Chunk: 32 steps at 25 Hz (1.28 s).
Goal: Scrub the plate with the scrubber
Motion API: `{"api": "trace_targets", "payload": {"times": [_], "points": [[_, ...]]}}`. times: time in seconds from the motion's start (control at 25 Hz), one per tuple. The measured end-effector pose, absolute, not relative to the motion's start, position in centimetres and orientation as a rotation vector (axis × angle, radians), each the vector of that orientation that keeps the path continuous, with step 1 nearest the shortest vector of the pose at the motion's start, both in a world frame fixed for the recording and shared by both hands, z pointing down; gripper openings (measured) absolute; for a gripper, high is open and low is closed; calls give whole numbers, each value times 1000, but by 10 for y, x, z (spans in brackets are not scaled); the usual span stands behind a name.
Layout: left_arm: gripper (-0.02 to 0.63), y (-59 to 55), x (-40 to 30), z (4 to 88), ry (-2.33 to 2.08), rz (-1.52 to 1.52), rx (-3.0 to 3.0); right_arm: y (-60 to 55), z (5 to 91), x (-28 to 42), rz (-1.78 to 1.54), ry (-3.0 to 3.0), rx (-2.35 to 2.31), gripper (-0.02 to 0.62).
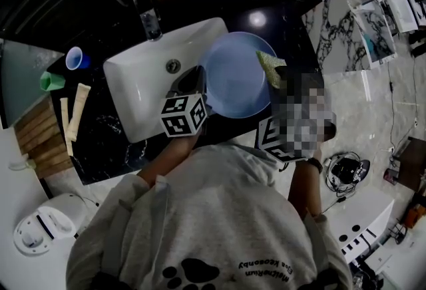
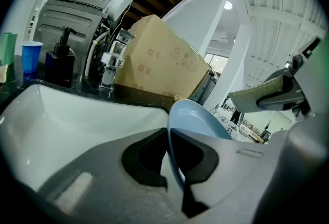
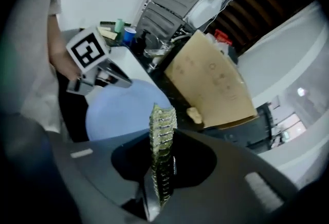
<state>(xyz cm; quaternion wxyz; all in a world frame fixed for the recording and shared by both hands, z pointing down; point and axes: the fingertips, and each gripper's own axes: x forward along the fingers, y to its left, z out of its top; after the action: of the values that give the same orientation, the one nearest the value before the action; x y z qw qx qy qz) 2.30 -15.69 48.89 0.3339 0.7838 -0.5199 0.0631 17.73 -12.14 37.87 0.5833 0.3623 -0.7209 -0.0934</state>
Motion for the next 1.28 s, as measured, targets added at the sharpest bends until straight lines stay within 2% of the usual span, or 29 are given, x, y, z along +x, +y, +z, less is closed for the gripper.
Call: {"api": "trace_targets", "payload": {"times": [0.16, 0.64, 0.88, 1.28], "points": [[18, -156, 21, 490, -1361, 162, 2042, -152, 393, 197, -431, -1531, 988, 71], [18, -158, 21, 497, -1335, 164, 2021, -157, 504, 201, -315, -1468, 777, 74], [20, -158, 22, 499, -1345, 164, 2014, -132, 542, 204, -172, -1437, 628, 75], [18, -159, 20, 503, -1374, 149, 1990, -64, 534, 168, 330, -1602, 364, 74]]}}
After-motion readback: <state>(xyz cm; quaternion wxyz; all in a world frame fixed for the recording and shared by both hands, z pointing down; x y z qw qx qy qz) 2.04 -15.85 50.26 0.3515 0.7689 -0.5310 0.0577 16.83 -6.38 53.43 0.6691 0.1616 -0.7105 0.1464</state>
